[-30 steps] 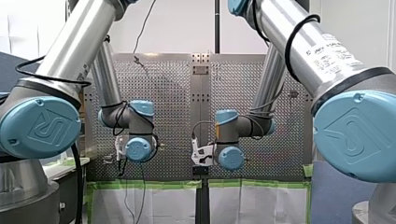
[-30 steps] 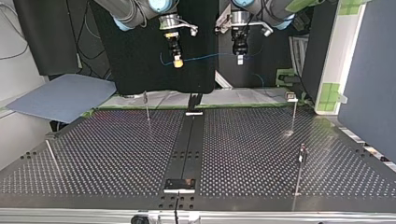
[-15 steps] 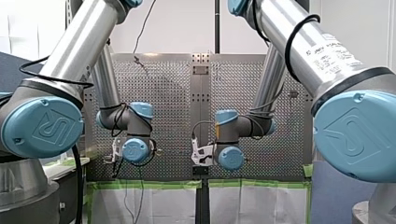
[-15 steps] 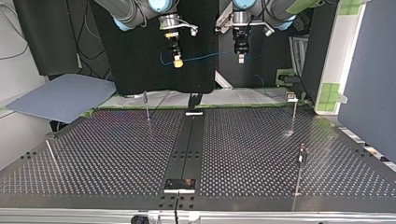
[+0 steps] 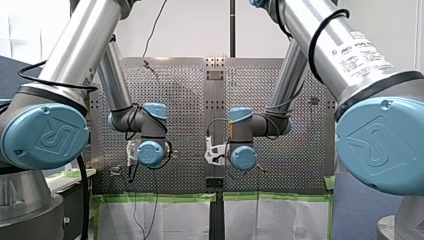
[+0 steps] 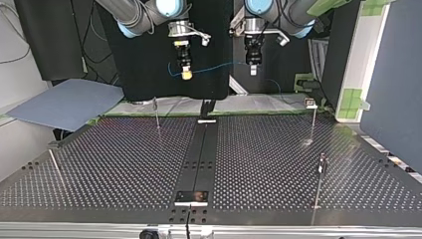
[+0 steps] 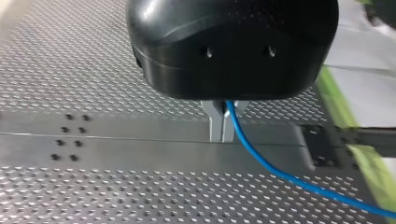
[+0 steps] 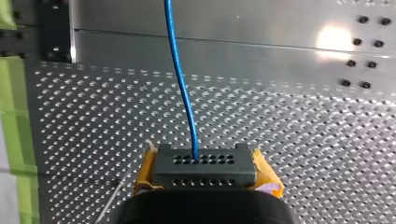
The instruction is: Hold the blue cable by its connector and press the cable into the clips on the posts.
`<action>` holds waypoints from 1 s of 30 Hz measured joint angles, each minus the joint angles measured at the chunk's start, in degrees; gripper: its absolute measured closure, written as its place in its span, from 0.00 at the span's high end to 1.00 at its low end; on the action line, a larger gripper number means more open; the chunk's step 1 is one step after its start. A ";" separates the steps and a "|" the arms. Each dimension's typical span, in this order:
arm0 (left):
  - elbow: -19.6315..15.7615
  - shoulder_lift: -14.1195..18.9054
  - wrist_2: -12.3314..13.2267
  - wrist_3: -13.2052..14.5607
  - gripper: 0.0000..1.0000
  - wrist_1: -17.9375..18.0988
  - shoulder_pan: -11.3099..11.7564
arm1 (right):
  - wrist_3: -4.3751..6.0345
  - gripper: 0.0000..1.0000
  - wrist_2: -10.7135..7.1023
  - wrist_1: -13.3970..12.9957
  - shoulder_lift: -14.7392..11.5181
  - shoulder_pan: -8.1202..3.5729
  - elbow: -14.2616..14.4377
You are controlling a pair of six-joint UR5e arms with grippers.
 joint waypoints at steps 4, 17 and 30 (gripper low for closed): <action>0.32 2.34 -0.31 -2.23 0.00 -2.07 0.58 | 1.12 0.00 -0.76 1.90 -1.90 -0.49 -0.36; 2.01 9.75 -5.11 -3.96 0.00 -5.98 1.72 | 2.02 0.00 -6.98 9.56 -9.55 -2.47 -6.20; 9.45 17.39 -4.00 -6.50 0.00 -13.36 3.51 | 2.02 0.00 -12.83 17.49 -16.75 -3.47 -13.56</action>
